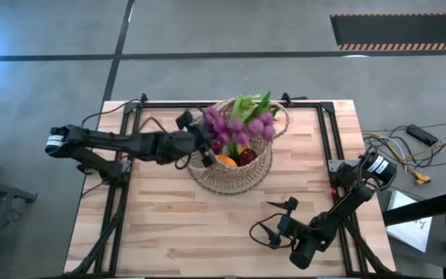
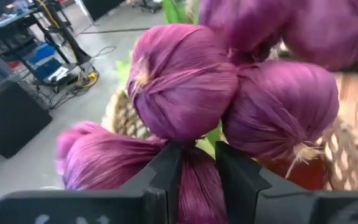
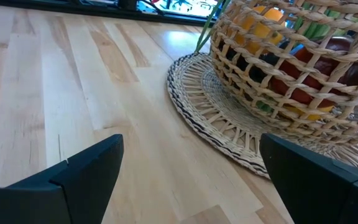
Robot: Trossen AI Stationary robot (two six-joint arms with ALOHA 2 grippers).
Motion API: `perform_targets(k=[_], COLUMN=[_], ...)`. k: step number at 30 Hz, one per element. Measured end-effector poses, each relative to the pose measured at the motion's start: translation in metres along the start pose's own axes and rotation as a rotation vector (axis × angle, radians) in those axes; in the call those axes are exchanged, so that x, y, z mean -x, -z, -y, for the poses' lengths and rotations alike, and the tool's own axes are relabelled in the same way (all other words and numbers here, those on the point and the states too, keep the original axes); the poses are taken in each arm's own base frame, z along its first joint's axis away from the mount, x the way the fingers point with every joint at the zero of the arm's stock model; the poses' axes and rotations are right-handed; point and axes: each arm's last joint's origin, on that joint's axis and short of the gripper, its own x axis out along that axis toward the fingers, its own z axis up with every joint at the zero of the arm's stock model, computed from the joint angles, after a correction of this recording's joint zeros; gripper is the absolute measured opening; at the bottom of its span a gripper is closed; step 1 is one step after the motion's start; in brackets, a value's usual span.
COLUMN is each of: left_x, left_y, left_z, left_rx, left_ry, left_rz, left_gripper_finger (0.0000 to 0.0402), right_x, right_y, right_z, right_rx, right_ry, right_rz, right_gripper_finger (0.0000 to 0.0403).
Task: Build produce basket
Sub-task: Put the purple garlic into the basket
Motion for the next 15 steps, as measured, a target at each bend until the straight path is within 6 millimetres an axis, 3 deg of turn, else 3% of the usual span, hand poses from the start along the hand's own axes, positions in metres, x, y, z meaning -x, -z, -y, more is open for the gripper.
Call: perform_targets(k=[10,15], left_x=[-0.039,-0.046], left_y=[0.028,0.030], left_z=[0.032,0.037], left_rx=[-0.142,-0.141], left_ry=[0.009,0.006], left_rz=[-0.125,-0.149], left_gripper_finger=[0.0072,0.0097], right_x=[0.000,0.000], right_y=[0.000,0.000], right_z=[0.000,0.000], right_rx=[-0.006,-0.007], right_ry=[0.000,0.000], right_rz=[0.000,0.000], right_gripper_finger=[0.0368,0.0368])
